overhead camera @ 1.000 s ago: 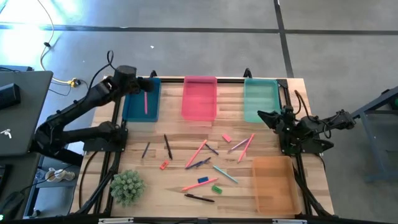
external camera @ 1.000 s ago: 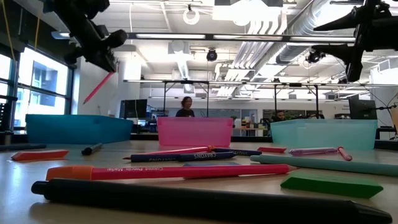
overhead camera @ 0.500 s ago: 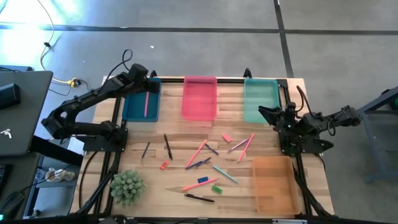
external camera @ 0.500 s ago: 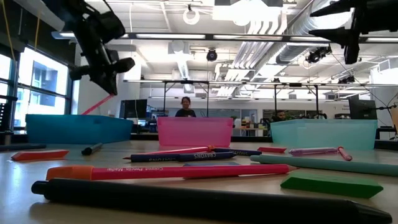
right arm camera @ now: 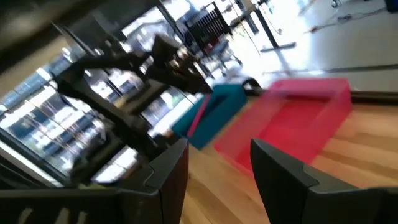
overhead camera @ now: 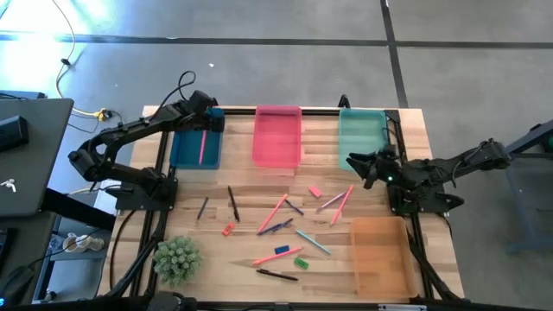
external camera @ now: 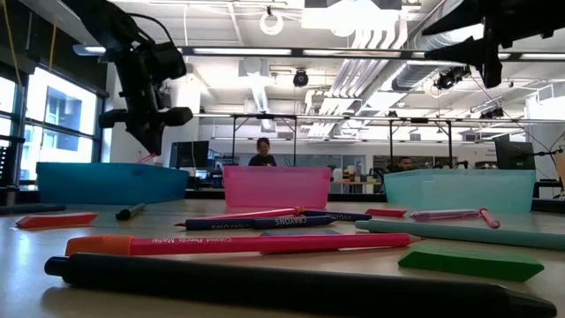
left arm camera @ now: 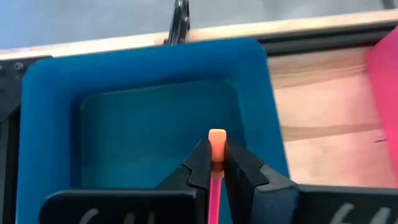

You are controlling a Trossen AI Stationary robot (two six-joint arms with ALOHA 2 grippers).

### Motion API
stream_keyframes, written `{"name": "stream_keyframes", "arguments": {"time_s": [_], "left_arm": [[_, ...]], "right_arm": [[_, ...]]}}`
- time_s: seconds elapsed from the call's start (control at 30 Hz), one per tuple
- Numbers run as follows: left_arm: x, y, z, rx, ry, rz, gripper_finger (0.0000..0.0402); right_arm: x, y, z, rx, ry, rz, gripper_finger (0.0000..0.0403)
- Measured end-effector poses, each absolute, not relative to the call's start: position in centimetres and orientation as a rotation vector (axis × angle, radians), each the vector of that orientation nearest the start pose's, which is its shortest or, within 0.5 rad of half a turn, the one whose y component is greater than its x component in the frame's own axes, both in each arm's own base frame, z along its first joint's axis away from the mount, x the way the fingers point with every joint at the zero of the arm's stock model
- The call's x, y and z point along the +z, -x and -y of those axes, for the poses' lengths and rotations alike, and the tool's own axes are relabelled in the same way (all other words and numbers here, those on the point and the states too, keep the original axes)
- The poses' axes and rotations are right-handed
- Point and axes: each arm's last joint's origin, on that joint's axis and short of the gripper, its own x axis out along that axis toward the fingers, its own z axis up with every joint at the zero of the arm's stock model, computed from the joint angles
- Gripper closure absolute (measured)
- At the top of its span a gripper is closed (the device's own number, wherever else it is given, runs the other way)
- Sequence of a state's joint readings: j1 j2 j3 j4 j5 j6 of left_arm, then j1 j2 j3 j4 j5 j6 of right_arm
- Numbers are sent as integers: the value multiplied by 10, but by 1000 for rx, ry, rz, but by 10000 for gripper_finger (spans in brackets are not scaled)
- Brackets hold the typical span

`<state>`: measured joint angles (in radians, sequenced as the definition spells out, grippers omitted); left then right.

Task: Sort crayons/erasers/pens/pencils in bins
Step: Put the pink pencil into the blue bin, then put the pink eraser into the pink bin

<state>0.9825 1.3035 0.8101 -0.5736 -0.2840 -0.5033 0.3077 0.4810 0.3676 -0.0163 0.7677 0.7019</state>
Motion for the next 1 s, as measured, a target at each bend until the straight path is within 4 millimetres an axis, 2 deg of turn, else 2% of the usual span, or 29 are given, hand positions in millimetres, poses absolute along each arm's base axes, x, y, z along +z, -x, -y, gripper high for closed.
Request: {"name": "stream_keyframes", "arguments": {"time_s": [0.23,0.5,0.73,0.87,1.0], "left_arm": [[204,-129,-208,1412,787,-801,379],[204,-128,-208,1418,791,-797,328],[206,-129,-206,1367,811,-791,285],[220,-131,-204,1246,797,-777,278],[253,-134,-205,1166,770,-700,281]], "right_arm": [[230,-140,-25,-436,-588,-95,238],[212,-156,-33,-389,-589,-259,238],[219,-169,-39,-405,-538,-477,238],[225,-178,-42,-443,-510,-572,238],[231,-190,-47,-455,-474,-665,238]]}}
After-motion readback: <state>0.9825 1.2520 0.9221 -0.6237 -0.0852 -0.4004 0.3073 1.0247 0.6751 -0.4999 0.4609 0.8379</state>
